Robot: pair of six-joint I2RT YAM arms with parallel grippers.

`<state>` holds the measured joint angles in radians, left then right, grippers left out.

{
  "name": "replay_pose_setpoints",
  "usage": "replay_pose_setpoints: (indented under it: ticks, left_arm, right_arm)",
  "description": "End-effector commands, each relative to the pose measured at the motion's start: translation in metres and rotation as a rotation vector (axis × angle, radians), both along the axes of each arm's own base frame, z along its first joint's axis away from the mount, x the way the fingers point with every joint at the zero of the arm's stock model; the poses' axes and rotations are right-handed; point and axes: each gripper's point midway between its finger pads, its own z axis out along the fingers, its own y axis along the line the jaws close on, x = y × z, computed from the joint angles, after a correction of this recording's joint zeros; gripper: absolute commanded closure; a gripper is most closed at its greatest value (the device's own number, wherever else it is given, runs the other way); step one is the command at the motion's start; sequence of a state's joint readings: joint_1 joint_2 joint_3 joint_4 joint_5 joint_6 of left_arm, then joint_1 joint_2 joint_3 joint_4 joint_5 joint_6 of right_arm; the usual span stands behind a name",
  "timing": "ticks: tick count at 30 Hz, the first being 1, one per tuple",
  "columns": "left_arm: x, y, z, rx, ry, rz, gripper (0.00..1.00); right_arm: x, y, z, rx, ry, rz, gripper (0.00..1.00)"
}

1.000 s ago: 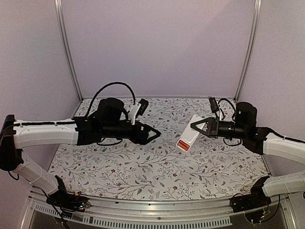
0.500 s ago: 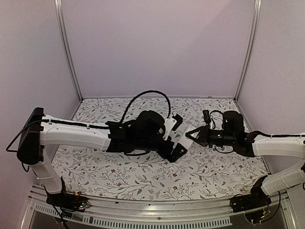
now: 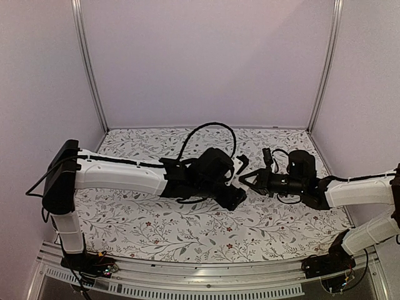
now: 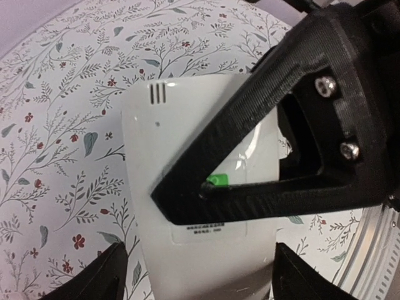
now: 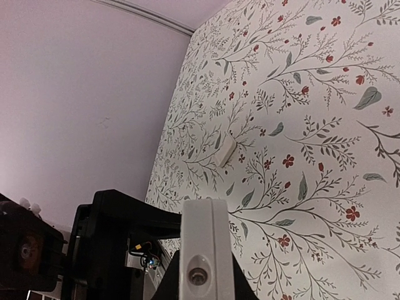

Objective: Load the batteries into the remote control
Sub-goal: Pass from the right arm to the left, then place the remote control without the battery cover at the center of the board.

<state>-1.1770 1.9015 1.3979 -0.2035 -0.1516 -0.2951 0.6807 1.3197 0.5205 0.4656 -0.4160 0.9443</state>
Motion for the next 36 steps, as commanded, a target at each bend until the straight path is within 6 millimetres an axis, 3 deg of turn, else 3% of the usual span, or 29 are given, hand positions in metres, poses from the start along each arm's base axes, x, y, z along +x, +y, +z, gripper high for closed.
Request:
replay_pose_setpoints:
  ticks: [1,6,9,12,16,19,26,30,36]
  left_arm:
    - [0.001,0.0,-0.01,0.05,0.001,-0.002,0.24]
    - [0.003,-0.002,-0.009,0.02,0.029,-0.021,0.39]
    - [0.001,0.002,-0.01,0.028,0.026,-0.057,0.5]
    - [0.001,0.012,-0.017,0.084,0.014,-0.105,0.56]
    - [-0.005,0.029,-0.031,0.159,0.066,-0.217,0.56]
    - [-0.008,0.043,-0.046,0.252,0.075,-0.289,0.55]
    - [-0.017,0.06,-0.1,0.507,0.166,-0.427,0.56]
    - [-0.018,0.057,-0.119,0.571,0.206,-0.476,0.57]
    - [-0.018,0.057,-0.134,0.645,0.233,-0.531,0.55]
  right_arm:
    - [0.0,0.004,0.008,0.041,-0.021,-0.002,0.93]
    - [-0.002,0.004,0.005,0.039,-0.013,0.003,0.9]
    - [-0.003,0.002,0.002,0.033,-0.012,0.004,0.81]
    - [-0.003,-0.004,-0.005,0.015,0.004,-0.009,0.59]
    - [0.002,-0.03,-0.02,-0.015,0.059,-0.063,0.24]
    - [0.003,-0.055,-0.026,-0.049,0.079,-0.118,0.11]
    - [0.001,-0.112,-0.027,-0.151,0.063,-0.234,0.06]
    - [-0.003,-0.117,-0.017,-0.146,0.023,-0.223,0.05]
    - [-0.005,-0.118,-0.016,-0.158,-0.002,-0.211,0.05]
